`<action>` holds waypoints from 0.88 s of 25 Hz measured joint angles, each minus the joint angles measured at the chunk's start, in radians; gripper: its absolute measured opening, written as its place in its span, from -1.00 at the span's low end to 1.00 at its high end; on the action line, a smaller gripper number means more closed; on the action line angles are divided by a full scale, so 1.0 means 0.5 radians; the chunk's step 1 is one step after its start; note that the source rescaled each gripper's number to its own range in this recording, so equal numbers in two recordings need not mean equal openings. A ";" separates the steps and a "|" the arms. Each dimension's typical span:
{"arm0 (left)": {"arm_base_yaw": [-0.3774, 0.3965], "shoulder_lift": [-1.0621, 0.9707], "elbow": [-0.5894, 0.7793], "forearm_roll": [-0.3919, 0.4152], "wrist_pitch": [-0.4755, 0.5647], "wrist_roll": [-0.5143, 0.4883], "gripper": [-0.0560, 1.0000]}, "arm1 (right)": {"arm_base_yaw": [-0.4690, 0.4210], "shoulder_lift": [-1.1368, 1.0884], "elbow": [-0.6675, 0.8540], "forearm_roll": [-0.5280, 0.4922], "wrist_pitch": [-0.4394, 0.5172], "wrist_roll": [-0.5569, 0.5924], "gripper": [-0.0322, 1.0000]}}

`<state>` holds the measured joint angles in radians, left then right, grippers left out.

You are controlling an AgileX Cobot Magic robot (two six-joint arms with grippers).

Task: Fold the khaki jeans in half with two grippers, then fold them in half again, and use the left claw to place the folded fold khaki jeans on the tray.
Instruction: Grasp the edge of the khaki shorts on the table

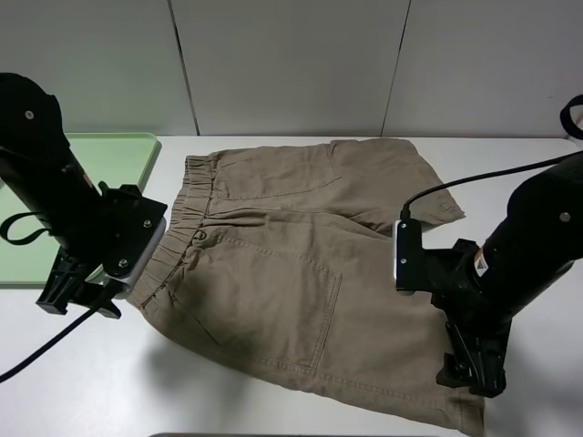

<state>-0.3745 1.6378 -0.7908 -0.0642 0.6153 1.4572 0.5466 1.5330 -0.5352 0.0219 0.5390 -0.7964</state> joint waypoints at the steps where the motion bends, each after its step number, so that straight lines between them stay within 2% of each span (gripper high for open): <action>1: 0.000 0.016 0.000 0.010 -0.020 0.003 0.86 | 0.010 0.003 0.017 0.000 -0.027 -0.014 1.00; 5: 0.000 0.079 0.000 0.017 -0.080 0.028 0.86 | 0.092 0.003 0.041 0.000 -0.121 -0.041 1.00; 14: 0.000 0.165 0.000 0.019 -0.171 0.044 0.86 | 0.263 0.047 0.174 -0.002 -0.165 -0.041 1.00; 22: 0.000 0.174 0.000 0.019 -0.193 0.047 0.86 | 0.401 0.047 0.288 0.003 -0.305 0.104 1.00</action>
<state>-0.3745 1.7248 -0.7908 -0.0545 0.5187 1.4807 0.7470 1.5564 -0.3912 0.0236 0.3864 -0.7442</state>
